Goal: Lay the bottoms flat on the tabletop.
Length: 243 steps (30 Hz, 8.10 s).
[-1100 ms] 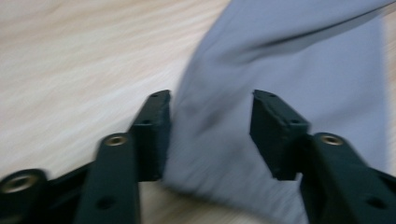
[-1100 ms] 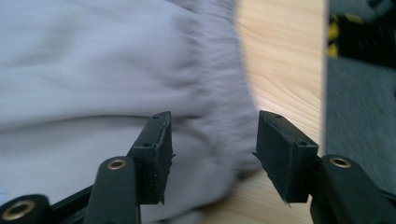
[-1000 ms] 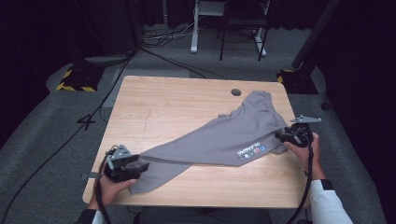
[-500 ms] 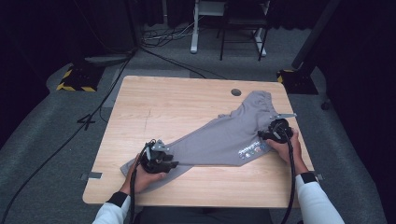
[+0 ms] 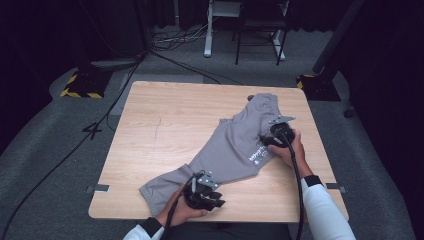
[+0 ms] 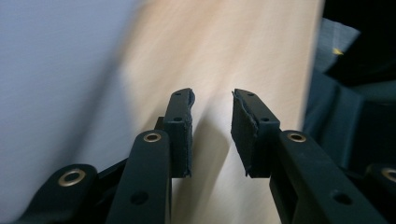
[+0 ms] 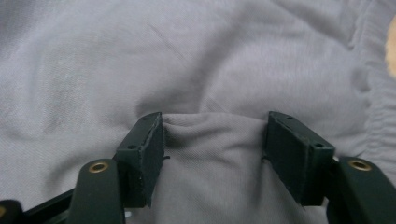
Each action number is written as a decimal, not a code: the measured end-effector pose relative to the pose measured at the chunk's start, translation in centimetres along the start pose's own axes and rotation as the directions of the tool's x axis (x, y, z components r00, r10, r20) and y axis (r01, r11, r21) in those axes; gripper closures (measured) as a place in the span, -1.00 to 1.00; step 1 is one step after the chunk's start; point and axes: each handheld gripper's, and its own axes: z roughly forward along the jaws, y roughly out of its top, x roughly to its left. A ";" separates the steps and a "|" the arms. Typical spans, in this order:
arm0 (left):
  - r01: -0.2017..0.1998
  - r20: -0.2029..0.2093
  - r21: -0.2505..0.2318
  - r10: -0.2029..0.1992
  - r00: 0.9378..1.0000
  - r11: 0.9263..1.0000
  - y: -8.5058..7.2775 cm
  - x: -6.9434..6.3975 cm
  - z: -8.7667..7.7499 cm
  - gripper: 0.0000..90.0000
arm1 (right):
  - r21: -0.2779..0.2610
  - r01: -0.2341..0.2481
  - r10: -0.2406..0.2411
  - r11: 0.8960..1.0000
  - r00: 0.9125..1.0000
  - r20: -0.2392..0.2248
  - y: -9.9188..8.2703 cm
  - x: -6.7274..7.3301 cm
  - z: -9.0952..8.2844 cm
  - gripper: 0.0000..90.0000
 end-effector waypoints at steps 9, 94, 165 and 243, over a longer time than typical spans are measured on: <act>-0.047 -0.146 -0.031 0.042 0.988 0.998 -0.5 0.2 -4.2 0.13 | -0.142 0.135 -0.171 0.981 0.944 -0.284 0.7 7.3 -3.7 -0.16; 0.019 -0.411 -0.016 -0.023 0.912 1.000 13.9 15.5 6.3 0.77 | 0.022 -0.005 0.006 1.000 0.999 -0.048 -7.6 -1.0 -6.7 -0.15; 0.119 -0.444 -0.122 -0.161 0.882 0.985 -10.8 7.2 -10.8 -0.62 | -0.085 0.255 -0.269 0.963 0.901 -0.341 10.0 18.3 -2.0 0.92; 0.094 -0.420 -0.097 -0.126 0.899 0.991 -7.0 7.0 -7.8 -0.45 | -0.080 -0.061 0.051 0.995 0.991 -0.122 -0.8 -1.8 -10.0 0.80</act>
